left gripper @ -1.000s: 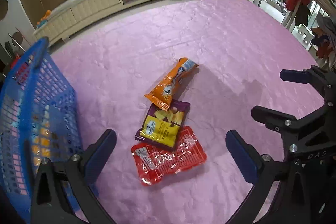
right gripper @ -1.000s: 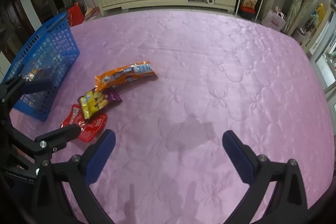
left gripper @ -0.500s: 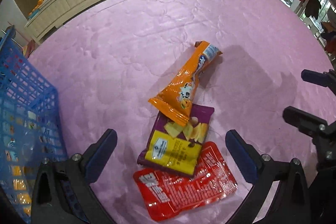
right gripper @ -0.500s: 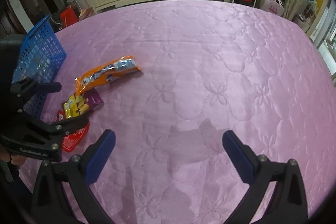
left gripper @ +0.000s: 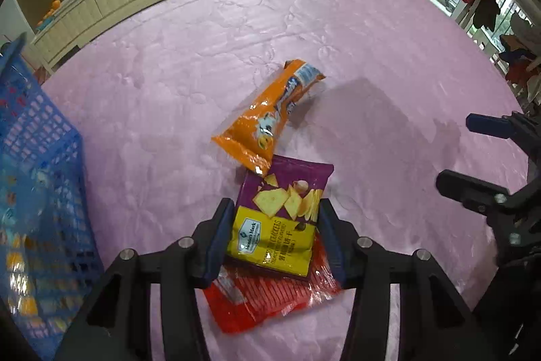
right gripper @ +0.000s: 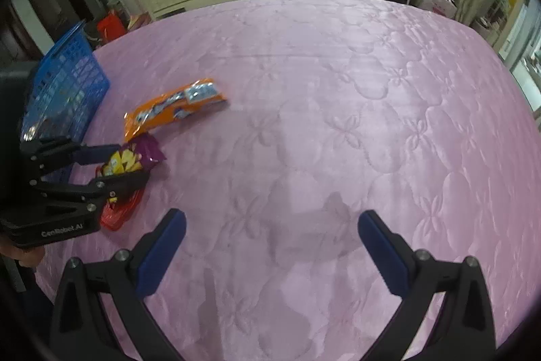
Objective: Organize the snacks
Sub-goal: 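Grasp the yellow-purple chip bag with left tool while right tool grasps red bag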
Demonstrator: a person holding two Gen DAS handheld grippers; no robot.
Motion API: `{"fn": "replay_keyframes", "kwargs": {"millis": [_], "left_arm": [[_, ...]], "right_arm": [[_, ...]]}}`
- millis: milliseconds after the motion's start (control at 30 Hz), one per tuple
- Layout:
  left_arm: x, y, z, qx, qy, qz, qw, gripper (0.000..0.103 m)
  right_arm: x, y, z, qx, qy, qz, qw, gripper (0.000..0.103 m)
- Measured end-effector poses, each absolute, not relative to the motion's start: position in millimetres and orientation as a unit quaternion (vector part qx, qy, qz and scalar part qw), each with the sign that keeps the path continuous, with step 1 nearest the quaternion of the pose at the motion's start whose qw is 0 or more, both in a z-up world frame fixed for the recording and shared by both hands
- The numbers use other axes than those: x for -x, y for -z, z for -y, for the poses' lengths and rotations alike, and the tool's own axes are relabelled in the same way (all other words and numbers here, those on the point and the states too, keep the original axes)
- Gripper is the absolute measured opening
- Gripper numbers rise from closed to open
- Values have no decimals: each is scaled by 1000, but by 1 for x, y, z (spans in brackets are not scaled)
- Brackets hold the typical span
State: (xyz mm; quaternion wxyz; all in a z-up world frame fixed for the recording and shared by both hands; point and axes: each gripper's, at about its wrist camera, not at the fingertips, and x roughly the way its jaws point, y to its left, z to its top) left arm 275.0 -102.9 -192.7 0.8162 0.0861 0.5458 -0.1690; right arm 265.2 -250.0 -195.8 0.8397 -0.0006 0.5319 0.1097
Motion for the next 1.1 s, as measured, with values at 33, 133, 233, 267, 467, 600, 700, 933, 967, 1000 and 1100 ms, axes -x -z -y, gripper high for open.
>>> {"fn": "replay_keyframes", "kwargs": {"millis": [33,133,233,267,467,600,700,933,967,1000,1100], "left_arm": [[-269,188,101,-81,169,-540,820,47],[-249,173,95,-71,169,-523,833,47],[-225,161,89,-75,159,-508,843,47],[-217,159,87,-75,154,-504,846,47],[-169,151,69,-65,103,-479,869,47],[-146,157,51,-23,72,-475,877,47],[-131,164,44,-2,56,-477,877,47],[-125,160,31,14,29,-468,883,47],[-126,159,30,14,26,-467,884,47],[-127,159,29,15,23,-466,884,47],[-131,158,25,17,13,-466,885,47]], "right_arm": [[-263,194,249,2,-112,-532,839,103],[-257,191,244,5,-126,-529,839,103],[-250,189,233,17,-150,-525,838,103],[-248,188,228,24,-159,-523,837,103],[-237,182,196,79,-226,-495,836,103],[-231,183,165,151,-283,-483,815,103],[-226,186,144,206,-322,-466,798,103],[-241,191,109,254,-377,-455,766,103],[-244,192,105,260,-384,-454,760,103],[-244,192,102,266,-390,-454,756,103],[-252,198,97,292,-403,-443,746,103]]}}
